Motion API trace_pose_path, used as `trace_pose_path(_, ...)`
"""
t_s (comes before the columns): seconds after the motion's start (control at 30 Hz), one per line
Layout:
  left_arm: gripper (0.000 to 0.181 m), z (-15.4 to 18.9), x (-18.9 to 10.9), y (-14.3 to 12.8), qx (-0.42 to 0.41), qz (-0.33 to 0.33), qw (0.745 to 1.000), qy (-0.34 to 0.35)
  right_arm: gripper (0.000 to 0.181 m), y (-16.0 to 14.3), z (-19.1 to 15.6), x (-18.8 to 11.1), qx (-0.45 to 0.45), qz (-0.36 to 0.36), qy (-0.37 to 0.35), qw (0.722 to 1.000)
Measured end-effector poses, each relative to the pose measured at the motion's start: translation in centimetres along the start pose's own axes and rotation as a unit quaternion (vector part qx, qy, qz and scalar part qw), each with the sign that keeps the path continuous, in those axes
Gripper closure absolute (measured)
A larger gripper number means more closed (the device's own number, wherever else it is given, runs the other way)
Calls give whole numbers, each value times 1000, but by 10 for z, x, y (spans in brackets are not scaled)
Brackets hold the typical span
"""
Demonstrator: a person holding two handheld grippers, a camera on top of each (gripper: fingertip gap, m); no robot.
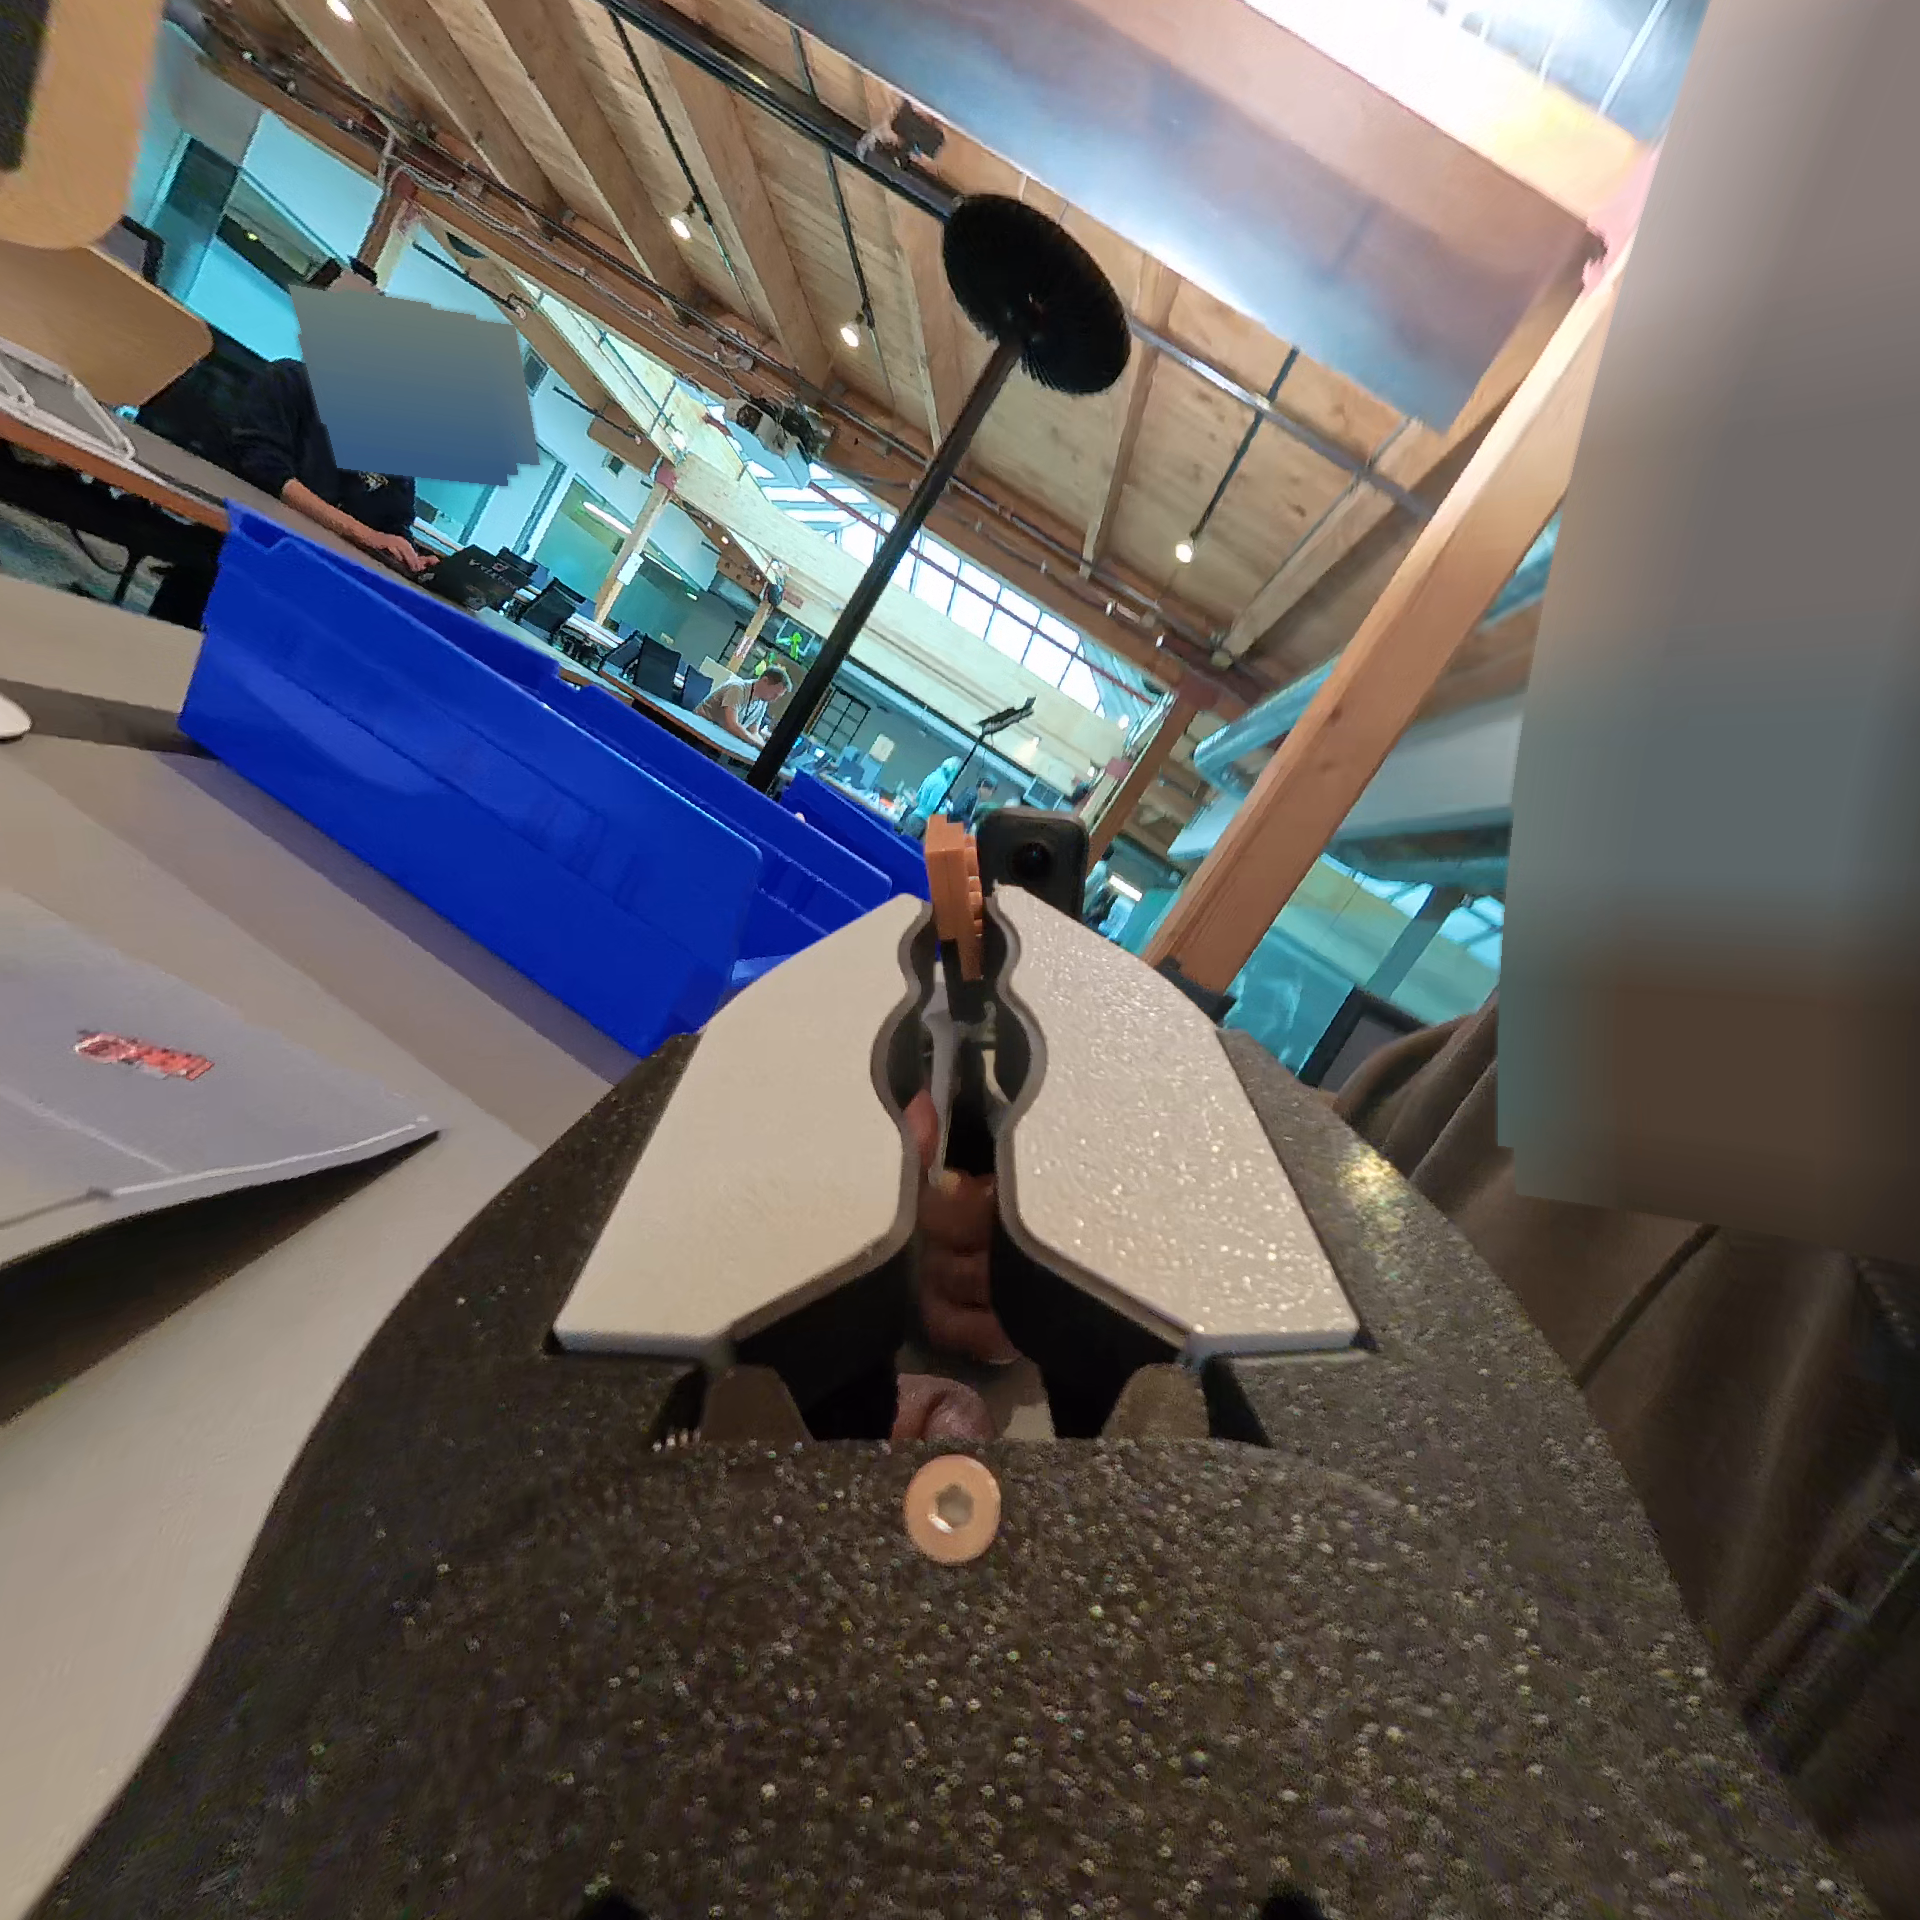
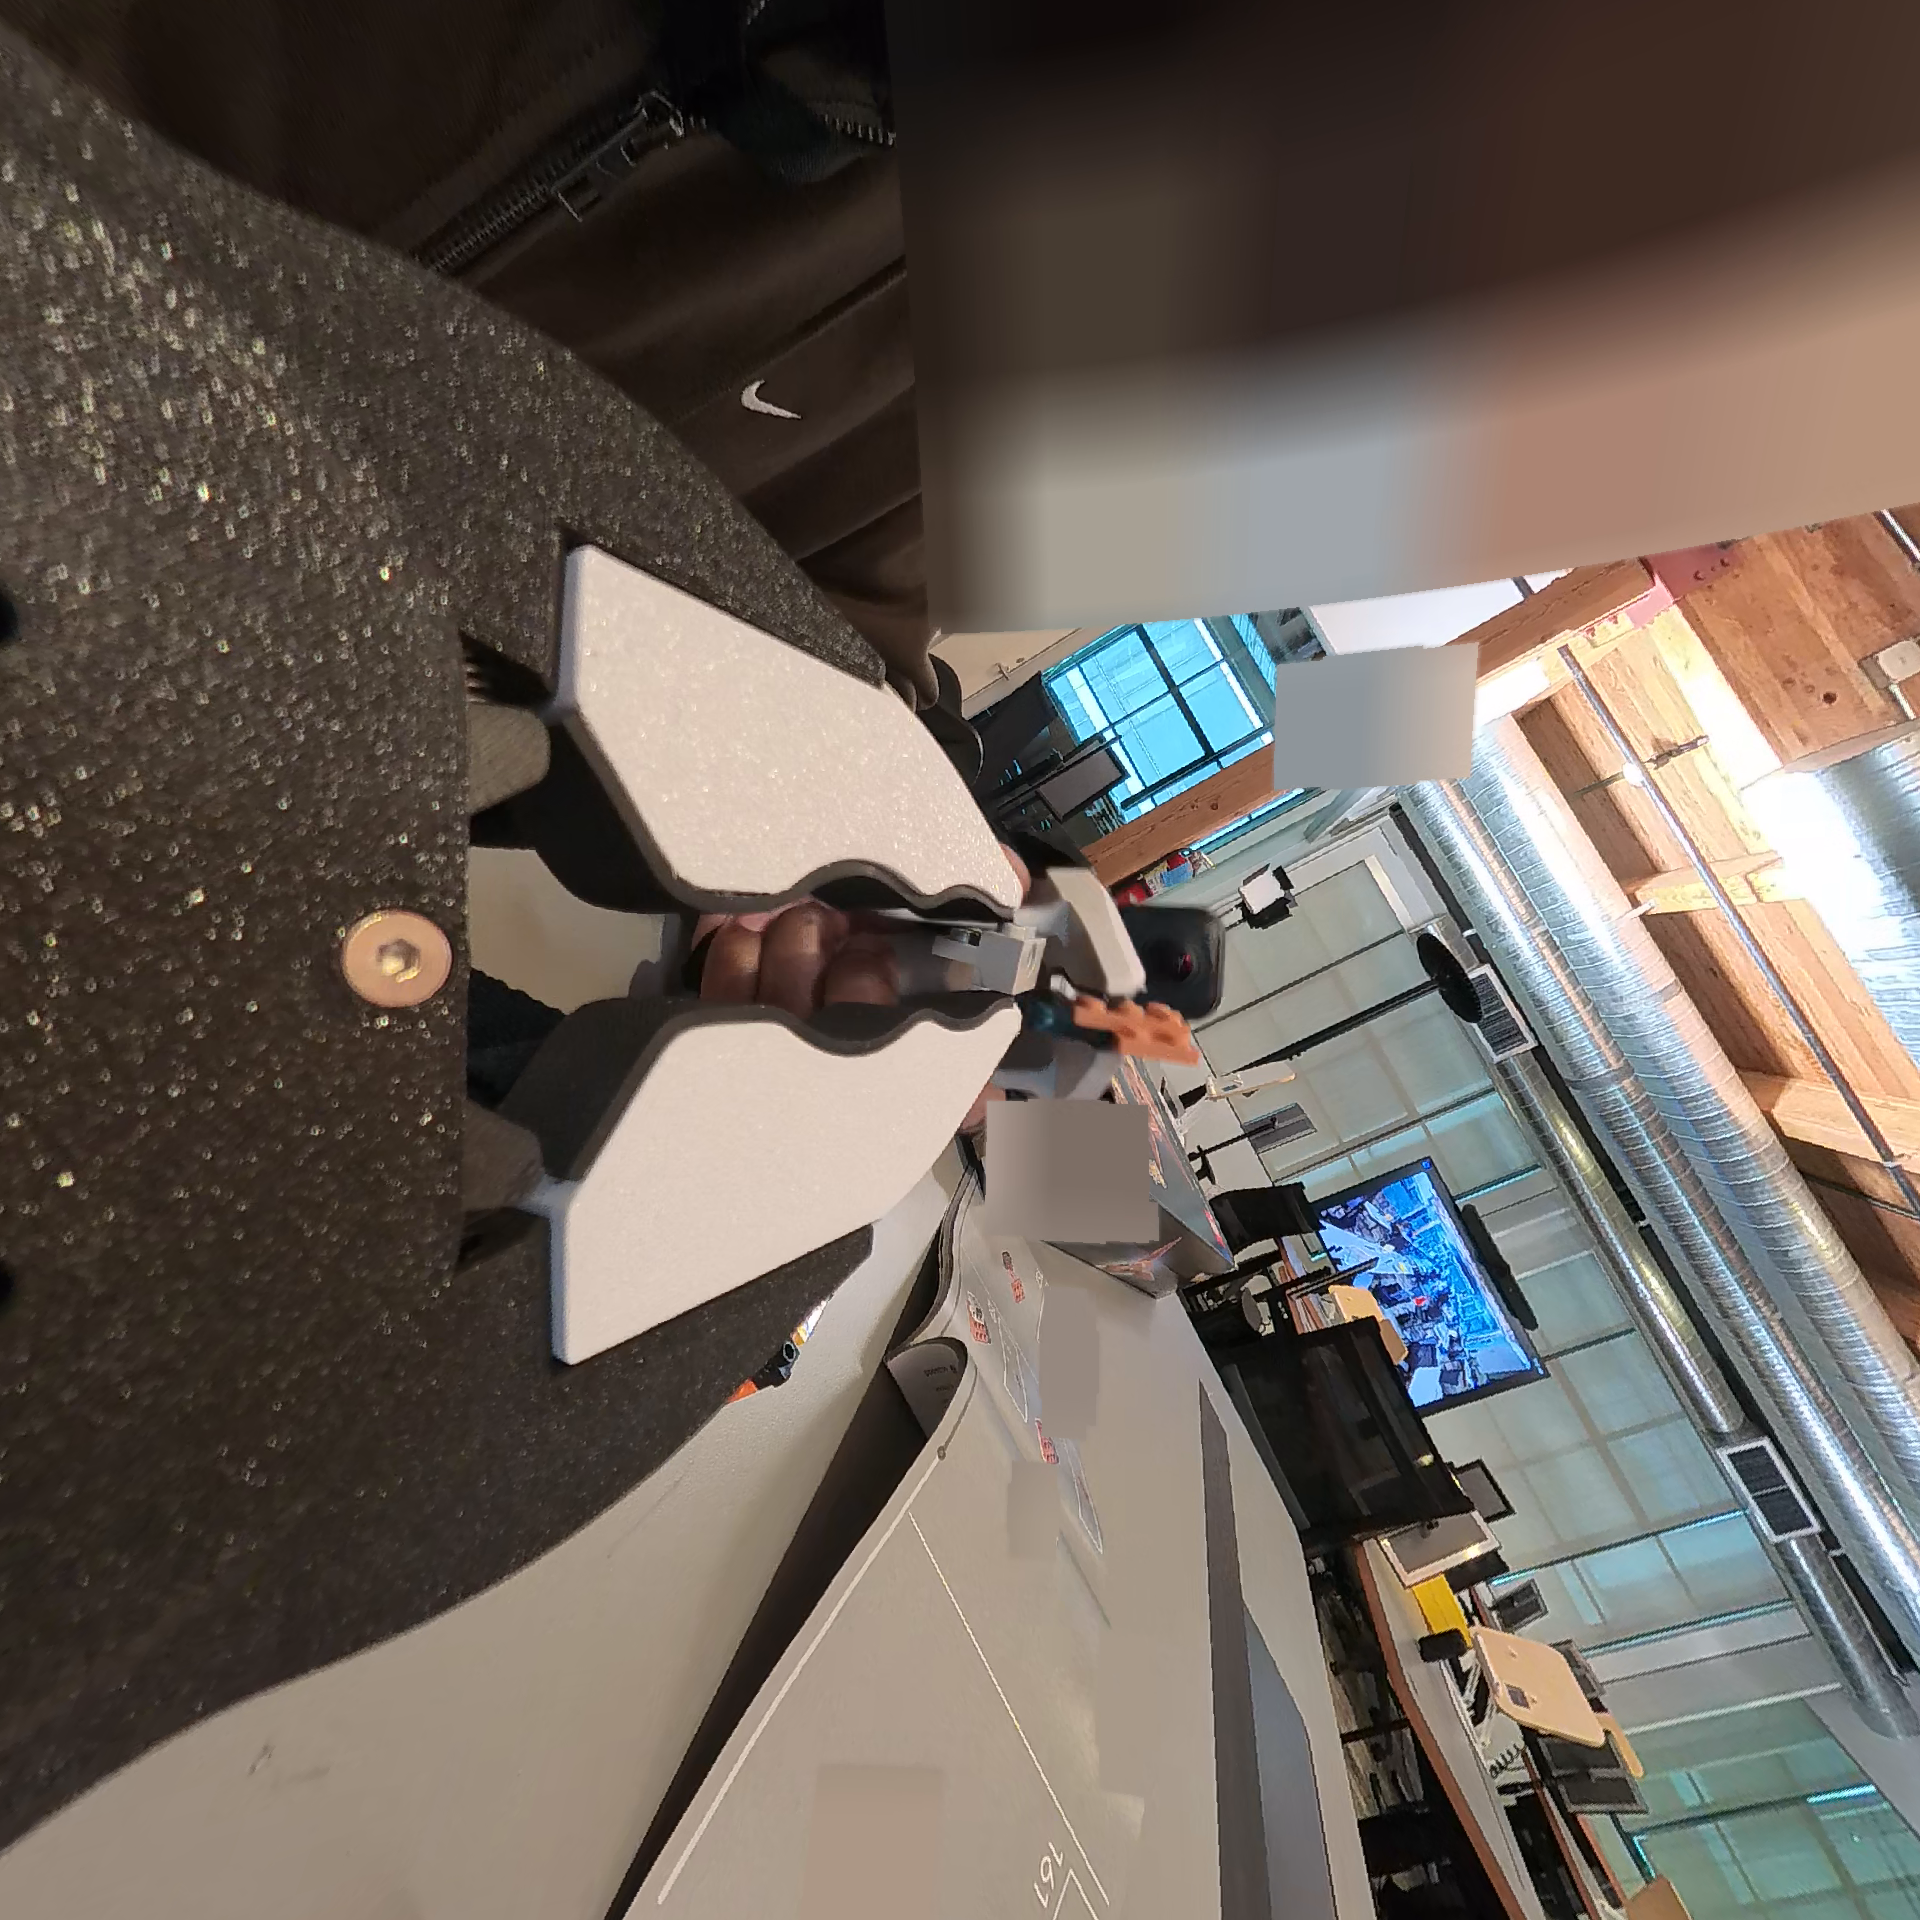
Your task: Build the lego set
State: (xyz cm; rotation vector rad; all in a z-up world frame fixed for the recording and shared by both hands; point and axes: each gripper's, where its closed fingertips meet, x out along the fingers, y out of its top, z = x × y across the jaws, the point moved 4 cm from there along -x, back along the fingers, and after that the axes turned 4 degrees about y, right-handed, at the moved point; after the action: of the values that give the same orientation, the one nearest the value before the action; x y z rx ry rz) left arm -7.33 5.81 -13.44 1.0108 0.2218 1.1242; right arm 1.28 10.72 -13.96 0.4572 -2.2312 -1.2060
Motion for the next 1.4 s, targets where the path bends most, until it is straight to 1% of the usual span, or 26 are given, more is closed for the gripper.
trace_pose_path(0.1,173,-10,-4,4,-43,20,999,9,169,0,0,0,0,0,0,1000)
trace_pose_path(0.2,173,-12,-5,4,-51,23,998,12,169,0,0,0,0,0,0,1000)
trace_pose_path(0.33,173,-11,-4,3,-46,18,999,14,169,0,0,-1,1,0,1,1000)
trace_pose_path(0.4,173,-11,-2,0,-36,4,999,18,170,0,0,-1,3,1,1,1000)
trace_pose_path(0.57,173,-2,3,-9,18,-38,999,15,169,1,2,-2,10,4,0,1000)
trace_pose_path(0.73,173,5,6,-13,52,-58,997,9,170,1,3,-3,15,5,-1,1000)
trace_pose_path(1.07,173,5,7,-14,37,-58,998,1,170,4,5,-5,22,13,-4,1000)
trace_pose_path(1.3,173,6,7,-15,29,-62,998,-4,169,10,12,-11,59,39,-6,998)
trace_pose_path(1.37,173,6,7,-15,31,-62,998,-3,169,9,16,-11,71,34,-19,997)
trace_pose_path(1.4,173,6,7,-14,32,-60,998,-1,169,8,22,-12,84,21,-42,995)
